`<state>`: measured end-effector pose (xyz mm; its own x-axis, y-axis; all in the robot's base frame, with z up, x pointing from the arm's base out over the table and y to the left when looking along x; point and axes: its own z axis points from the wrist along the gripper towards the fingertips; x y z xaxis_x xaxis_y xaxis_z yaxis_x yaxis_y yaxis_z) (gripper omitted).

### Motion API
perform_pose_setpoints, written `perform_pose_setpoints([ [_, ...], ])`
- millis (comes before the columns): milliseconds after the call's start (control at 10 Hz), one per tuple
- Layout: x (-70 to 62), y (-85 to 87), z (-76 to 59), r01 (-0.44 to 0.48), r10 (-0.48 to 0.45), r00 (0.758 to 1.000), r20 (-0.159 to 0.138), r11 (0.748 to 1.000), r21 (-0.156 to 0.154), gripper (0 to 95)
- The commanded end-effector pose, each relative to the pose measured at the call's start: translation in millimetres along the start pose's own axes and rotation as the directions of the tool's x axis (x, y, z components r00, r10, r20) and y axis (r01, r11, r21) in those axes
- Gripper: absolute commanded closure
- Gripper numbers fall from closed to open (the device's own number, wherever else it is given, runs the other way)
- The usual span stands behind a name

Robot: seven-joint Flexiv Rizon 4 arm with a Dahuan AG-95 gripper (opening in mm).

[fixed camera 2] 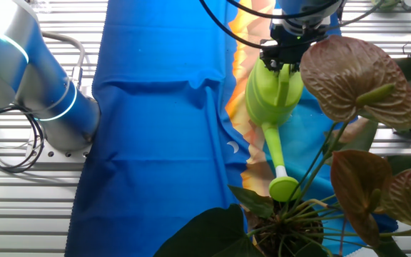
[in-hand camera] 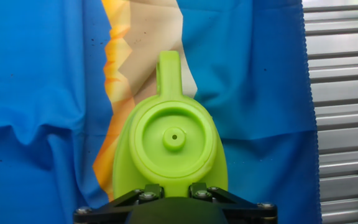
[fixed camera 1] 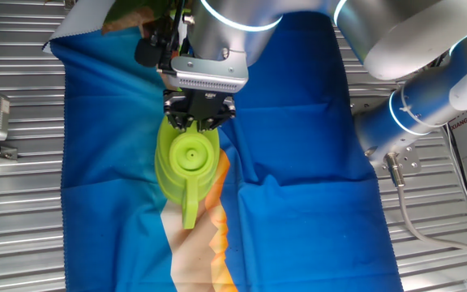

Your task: Water the plant

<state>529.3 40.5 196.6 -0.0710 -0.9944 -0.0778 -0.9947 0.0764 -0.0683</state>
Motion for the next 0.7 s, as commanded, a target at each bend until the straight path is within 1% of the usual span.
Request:
perform_pose_setpoints([
  [100, 1.2, 0.0, -1.6, 0.002, -0.002, 1.000, 0.004, 1.000, -0.002, 95.0],
  [700, 6.5, -0.1, -5.9, 0.005, -0.005, 1.000, 0.004, 1.000, -0.003, 95.0],
])
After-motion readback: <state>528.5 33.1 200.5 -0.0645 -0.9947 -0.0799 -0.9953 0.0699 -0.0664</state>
